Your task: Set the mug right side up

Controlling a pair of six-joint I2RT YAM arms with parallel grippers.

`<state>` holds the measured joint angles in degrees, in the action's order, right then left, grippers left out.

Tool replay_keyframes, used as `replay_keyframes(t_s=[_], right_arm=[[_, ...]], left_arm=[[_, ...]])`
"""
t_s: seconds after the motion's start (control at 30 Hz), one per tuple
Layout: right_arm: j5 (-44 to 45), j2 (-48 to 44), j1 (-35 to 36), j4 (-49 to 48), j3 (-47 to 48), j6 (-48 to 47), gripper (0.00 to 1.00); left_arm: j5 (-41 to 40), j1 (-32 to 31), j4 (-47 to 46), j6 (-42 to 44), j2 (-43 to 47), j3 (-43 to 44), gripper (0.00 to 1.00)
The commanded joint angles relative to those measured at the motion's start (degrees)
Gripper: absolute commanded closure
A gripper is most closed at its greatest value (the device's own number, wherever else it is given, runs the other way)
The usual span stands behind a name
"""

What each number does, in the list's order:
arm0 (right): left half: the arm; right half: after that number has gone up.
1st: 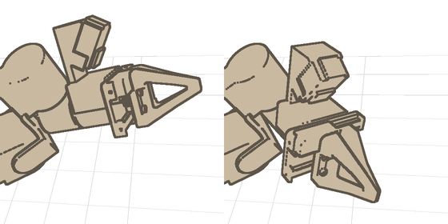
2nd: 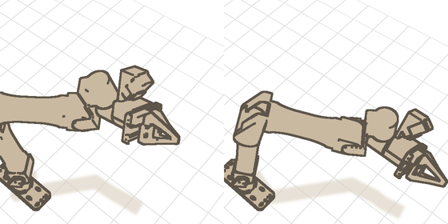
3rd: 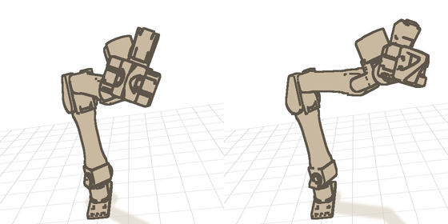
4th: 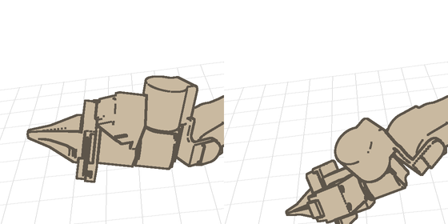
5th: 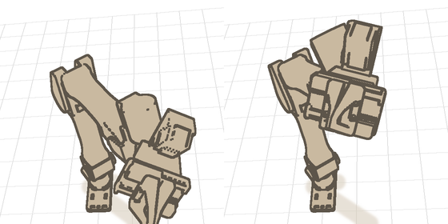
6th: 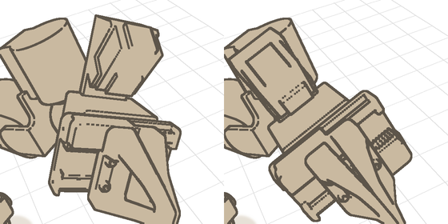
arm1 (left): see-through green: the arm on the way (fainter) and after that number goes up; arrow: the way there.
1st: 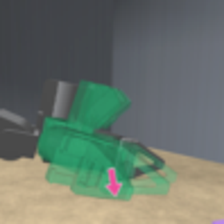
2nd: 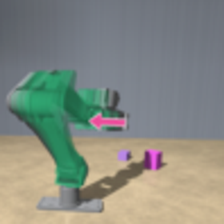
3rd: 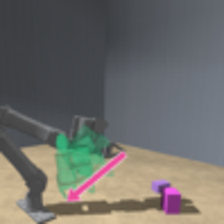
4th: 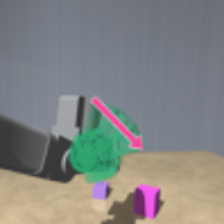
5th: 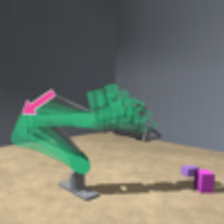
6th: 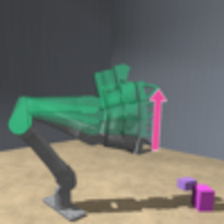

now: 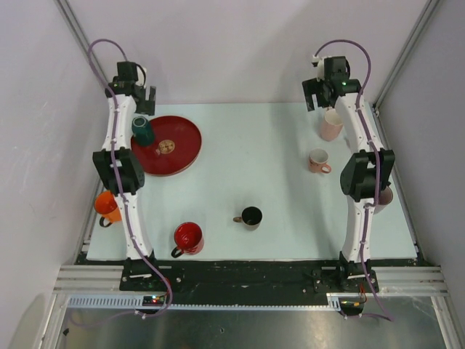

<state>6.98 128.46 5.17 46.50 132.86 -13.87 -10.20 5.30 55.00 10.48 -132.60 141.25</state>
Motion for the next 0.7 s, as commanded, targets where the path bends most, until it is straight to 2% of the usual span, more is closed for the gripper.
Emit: replay_keyframes(t_s=[0.0,0.13,0.27,0.43,0.67], right_arm=[[2.81,-6.91,1.91,-2.50,-3.44,-1.69,0.01],[5.42,-9.72,3.88,-2.82,-6.69,-2.54,0.01],[7.84,-11.72,5.41,-2.90,-9.76,-3.22,0.01],[9.48,-14.18,6.18,-4.04,-13.97,-3.89,0.01],[9.14,-16.15,6.25,-5.32,-16.38,-4.19,0.00]], left_arm=[[-5.75,0.71,-4.30,-1.76,-4.78,2.55,0.00],[-3.32,0.86,-5.36,-0.82,-7.40,3.34,0.00],[1.12,1.13,-5.36,0.66,-6.62,0.53,0.03],[7.31,1.68,-5.40,0.08,-1.85,-8.47,0.29],[16.81,1.63,-5.35,2.52,3.40,-18.18,0.46]])
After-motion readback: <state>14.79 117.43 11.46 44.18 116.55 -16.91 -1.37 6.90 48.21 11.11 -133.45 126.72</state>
